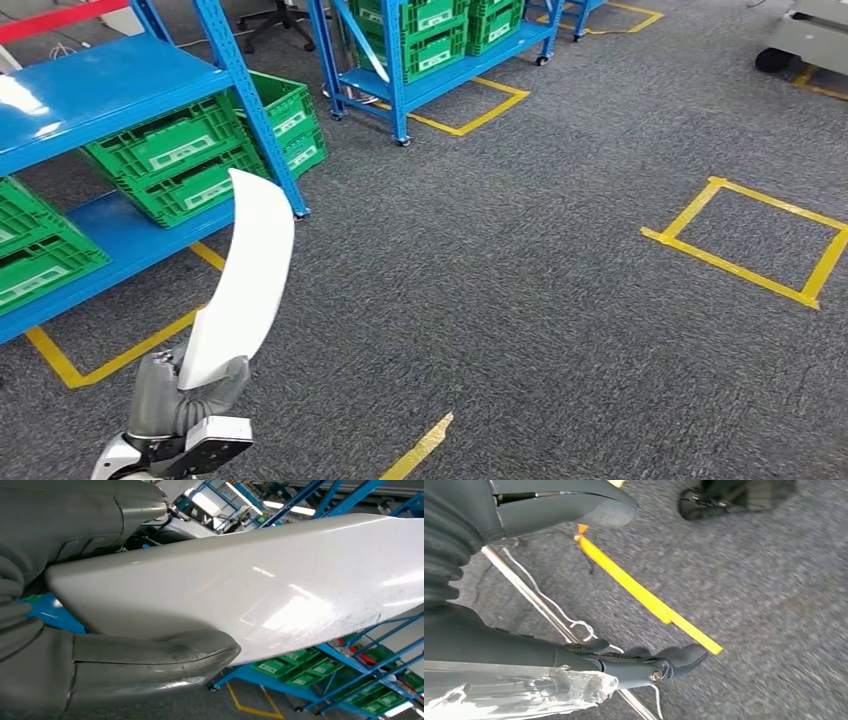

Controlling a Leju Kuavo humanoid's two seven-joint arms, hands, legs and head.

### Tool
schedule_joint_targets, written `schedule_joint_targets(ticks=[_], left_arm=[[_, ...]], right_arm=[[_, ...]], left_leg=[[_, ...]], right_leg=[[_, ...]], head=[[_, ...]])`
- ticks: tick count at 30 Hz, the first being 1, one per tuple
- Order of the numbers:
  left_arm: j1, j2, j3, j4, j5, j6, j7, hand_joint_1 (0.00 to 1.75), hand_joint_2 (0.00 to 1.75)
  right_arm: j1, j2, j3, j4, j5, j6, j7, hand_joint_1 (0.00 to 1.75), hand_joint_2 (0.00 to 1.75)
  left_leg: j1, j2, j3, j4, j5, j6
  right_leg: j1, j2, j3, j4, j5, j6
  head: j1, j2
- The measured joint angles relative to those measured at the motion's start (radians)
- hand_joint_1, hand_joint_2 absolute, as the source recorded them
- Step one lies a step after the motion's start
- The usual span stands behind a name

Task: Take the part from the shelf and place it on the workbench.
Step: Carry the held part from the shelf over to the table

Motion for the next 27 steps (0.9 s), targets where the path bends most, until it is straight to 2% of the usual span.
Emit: schedule_joint_targets(ticks=[1, 2, 3, 4, 6, 7, 8, 9, 10, 12, 13, 14, 16, 18, 20, 21, 22, 23, 24, 25, 27], left_arm=[[-0.001, -0.001, 0.000, 0.002, 0.000, -0.001, 0.000, 1.69, 1.75], [-0.002, -0.002, 0.000, 0.004, 0.001, -0.001, 0.000, 1.69, 1.75], [-0.002, -0.004, 0.001, 0.006, 0.003, -0.002, 0.000, 1.69, 1.75], [-0.002, -0.005, 0.001, 0.008, 0.005, -0.003, 0.000, 1.69, 1.75], [-0.001, -0.006, 0.002, 0.015, 0.010, -0.008, 0.000, 1.69, 1.75], [0.000, -0.006, 0.002, 0.019, 0.012, -0.011, 0.000, 1.69, 1.75], [-0.001, -0.006, 0.002, 0.023, 0.015, -0.013, 0.000, 1.69, 1.75], [-0.001, -0.007, 0.002, 0.026, 0.018, -0.015, 0.000, 1.69, 1.75], [-0.002, -0.007, 0.003, 0.029, 0.021, -0.017, 0.000, 1.69, 1.75], [-0.003, -0.008, 0.003, 0.033, 0.024, -0.023, -0.001, 1.69, 1.75], [-0.004, -0.008, 0.003, 0.034, 0.025, -0.027, -0.002, 1.69, 1.75], [-0.004, -0.008, 0.004, 0.035, 0.027, -0.032, -0.003, 1.69, 1.75], [-0.006, -0.008, 0.004, 0.038, 0.029, -0.042, -0.006, 1.69, 1.75], [-0.008, -0.008, 0.004, 0.041, 0.031, -0.047, -0.008, 1.69, 1.75], [-0.007, -0.008, 0.006, 0.045, 0.032, -0.051, -0.010, 1.69, 1.75], [-0.006, -0.008, 0.006, 0.048, 0.033, -0.053, -0.010, 1.69, 1.75], [-0.006, -0.008, 0.007, 0.051, 0.033, -0.055, -0.011, 1.69, 1.75], [-0.005, -0.008, 0.007, 0.055, 0.033, -0.057, -0.011, 1.69, 1.75], [-0.005, -0.008, 0.007, 0.059, 0.034, -0.059, -0.012, 1.69, 1.75], [-0.005, -0.008, 0.007, 0.062, 0.035, -0.060, -0.012, 1.69, 1.75], [-0.005, -0.008, 0.008, 0.066, 0.038, -0.061, -0.012, 1.69, 1.75]], right_arm=[[0.002, 0.000, -0.001, 0.000, 0.000, 0.000, 0.000, 0.00, 1.75], [0.005, 0.000, -0.002, 0.000, 0.000, 0.000, 0.001, 0.00, 1.75], [0.005, 0.000, -0.003, 0.000, 0.000, 0.000, 0.001, 0.00, 1.75], [0.004, 0.000, -0.004, 0.000, 0.000, 0.000, 0.002, 0.00, 1.75], [0.001, 0.000, -0.006, 0.000, -0.001, 0.000, 0.004, 0.00, 1.75], [0.001, 0.000, -0.007, 0.000, -0.002, 0.000, 0.005, 0.00, 1.75], [0.001, 0.000, -0.008, 0.000, -0.002, 0.000, 0.006, 0.00, 1.75], [0.002, 0.000, -0.010, 0.000, -0.003, 0.000, 0.007, 0.00, 1.75], [0.003, 0.000, -0.012, -0.001, -0.004, 0.000, 0.008, 0.00, 1.75], [0.000, 0.000, -0.016, -0.001, -0.004, 0.000, 0.010, 0.00, 1.75], [-0.002, 0.000, -0.017, -0.001, -0.004, -0.001, 0.011, 0.00, 1.75], [-0.003, 0.000, -0.019, -0.001, -0.004, -0.001, 0.011, 0.00, 1.75], [-0.002, 0.000, -0.024, -0.001, -0.004, -0.002, 0.013, 0.00, 1.75], [-0.002, 0.001, -0.026, -0.001, -0.004, -0.002, 0.014, 0.00, 1.75], [-0.004, 0.001, -0.029, -0.001, -0.004, -0.003, 0.015, 0.00, 1.75], [-0.005, 0.001, -0.030, -0.001, -0.004, -0.003, 0.015, 0.00, 1.75], [-0.005, 0.001, -0.031, -0.001, -0.004, -0.003, 0.016, 0.00, 1.75], [-0.004, 0.001, -0.032, -0.001, -0.004, -0.003, 0.017, 0.00, 1.75], [-0.003, 0.001, -0.033, -0.001, -0.004, -0.004, 0.018, 0.00, 1.75], [-0.002, 0.001, -0.034, -0.001, -0.004, -0.004, 0.019, 0.00, 1.75], [-0.002, 0.004, -0.036, -0.001, -0.004, -0.005, 0.020, 0.00, 1.75]], left_leg=[[0.001, 0.010, -0.001, -0.005, 0.003, 0.000], [0.003, 0.020, -0.003, -0.010, 0.008, 0.002], [0.005, 0.031, -0.004, -0.014, 0.013, 0.004], [0.006, 0.044, -0.005, -0.016, 0.015, 0.005], [0.005, 0.070, -0.010, -0.015, 0.016, 0.007], [0.004, 0.084, -0.011, -0.015, 0.017, 0.006], [0.004, 0.096, -0.012, -0.014, 0.017, 0.006], [0.005, 0.108, -0.012, -0.014, 0.017, 0.005], [0.005, 0.118, -0.011, -0.013, 0.017, 0.003], [0.000, 0.135, -0.009, -0.008, 0.014, -0.007], [-0.003, 0.143, -0.009, -0.006, 0.012, -0.012], [-0.006, 0.150, -0.010, -0.004, 0.012, -0.017], [-0.005, 0.160, -0.009, -0.001, 0.008, -0.027], [-0.001, 0.126, -0.021, 0.034, -0.025, -0.038], [0.002, 0.078, -0.066, 0.145, -0.096, -0.043], [0.002, 0.068, -0.096, 0.214, -0.128, -0.042], [0.002, 0.064, -0.119, 0.266, -0.145, -0.041], [0.002, 0.063, -0.129, 0.286, -0.141, -0.039], [0.002, 0.061, -0.120, 0.268, -0.117, -0.035], [0.002, 0.055, -0.095, 0.215, -0.079, -0.030], [0.002, 0.021, -0.038, 0.087, -0.014, -0.019]], right_leg=[[-0.001, -0.006, -0.009, 0.003, 0.000, 0.006], [-0.001, -0.023, -0.019, 0.016, -0.010, 0.012], [-0.001, -0.045, -0.037, 0.046, -0.031, 0.017], [-0.003, -0.072, -0.060, 0.097, -0.062, 0.021], [-0.008, -0.094, -0.117, 0.228, -0.127, 0.032], [-0.011, -0.097, -0.133, 0.271, -0.141, 0.037], [-0.013, -0.100, -0.130, 0.279, -0.137, 0.041], [-0.015, -0.105, -0.105, 0.245, -0.115, 0.043], [-0.017, -0.117, -0.063, 0.178, -0.083, 0.043], [-0.015, -0.157, 0.014, 0.047, -0.047, 0.036], [-0.013, -0.170, 0.033, 0.012, -0.041, 0.030], [-0.011, -0.173, 0.037, 0.003, -0.044, 0.022], [-0.012, -0.153, 0.031, 0.004, -0.039, 0.008], [-0.014, -0.135, 0.027, 0.002, -0.032, -0.006], [-0.014, -0.115, 0.024, 0.001, -0.026, -0.017], [-0.013, -0.104, 0.020, 0.001, -0.024, -0.020], [-0.011, -0.092, 0.018, 0.001, -0.022, -0.022], [-0.009, -0.080, 0.016, 0.002, -0.021, -0.023], [-0.008, -0.068, 0.016, 0.003, -0.020, -0.023], [-0.007, -0.055, 0.016, 0.003, -0.019, -0.022], [-0.006, -0.031, 0.014, 0.007, -0.017, -0.017]], head=[[0.000, 0.000], [0.003, 0.000], [0.005, 0.000], [0.008, 0.000], [0.010, 0.000], [0.010, 0.000], [0.010, 0.000], [0.010, 0.000], [0.010, 0.000], [0.010, 0.000], [0.009, 0.000], [0.007, 0.000], [0.006, 0.000], [0.004, 0.000], [0.001, 0.000], [0.000, 0.000], [0.000, 0.000], [0.000, 0.000], [0.000, 0.000], [0.000, 0.000], [0.001, 0.000]])
